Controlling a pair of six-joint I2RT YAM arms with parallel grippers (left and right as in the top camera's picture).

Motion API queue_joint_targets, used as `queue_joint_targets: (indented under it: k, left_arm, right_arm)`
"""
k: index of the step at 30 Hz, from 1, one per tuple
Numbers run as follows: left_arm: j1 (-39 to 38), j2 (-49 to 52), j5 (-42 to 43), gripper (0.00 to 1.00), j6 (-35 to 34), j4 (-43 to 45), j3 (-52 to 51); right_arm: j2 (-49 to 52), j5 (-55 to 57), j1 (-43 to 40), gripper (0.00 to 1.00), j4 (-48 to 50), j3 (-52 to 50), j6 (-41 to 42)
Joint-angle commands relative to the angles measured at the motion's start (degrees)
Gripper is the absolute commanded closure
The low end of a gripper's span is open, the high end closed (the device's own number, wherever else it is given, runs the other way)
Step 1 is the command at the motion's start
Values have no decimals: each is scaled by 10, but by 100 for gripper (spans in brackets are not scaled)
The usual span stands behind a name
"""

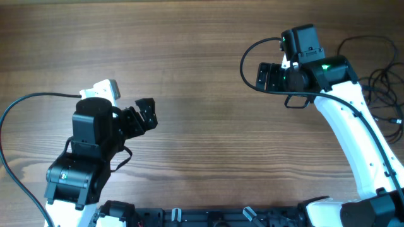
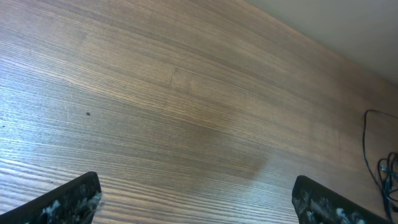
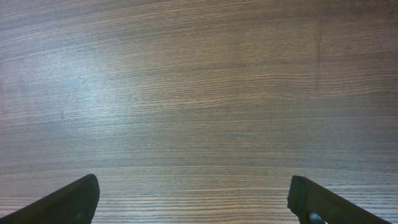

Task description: Untangle cables

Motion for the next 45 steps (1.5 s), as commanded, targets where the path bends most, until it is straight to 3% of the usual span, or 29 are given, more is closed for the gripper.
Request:
queue_joint_targets:
  k: [1, 10, 14, 17, 21, 27, 30, 33, 38, 42, 45]
  left_arm:
    - [-2, -1, 7, 0, 9, 1, 2]
    - [-22, -21, 7, 0, 9, -17, 2]
    - [-45, -59, -77, 0, 40, -85, -8]
    - [-43, -107, -90, 0, 82, -60, -56]
    - [-19, -203, -94, 0, 79, 103, -180]
    - [26, -324, -59, 0, 77, 518, -422]
    - [61, -376, -60, 0, 55, 589, -488]
    - [106, -424, -60, 0, 22, 591, -539]
    - [130, -480, -62, 0, 19, 441, -538]
    - [130, -480, -15, 0, 95, 419, -538]
    - [130, -480, 5, 0, 90, 419, -538]
  right_arm:
    - [-4, 1, 1, 0, 3, -3, 8]
    - [-4, 1, 1, 0, 4, -3, 8]
    - [-4, 1, 1, 0, 15, -3, 8]
    - [-4, 1, 1, 0, 26, -3, 8]
    - [-4, 1, 1, 0, 28, -3, 8]
    - [-4, 1, 1, 0, 28, -3, 8]
    - [-4, 1, 1, 0, 28, -3, 8]
    - [-4, 1, 1, 0, 28, -3, 8]
    - [-4, 1, 1, 0, 28, -3, 8]
    - [-4, 1, 1, 0, 28, -3, 8]
    - [-4, 1, 1, 0, 28, -3, 8]
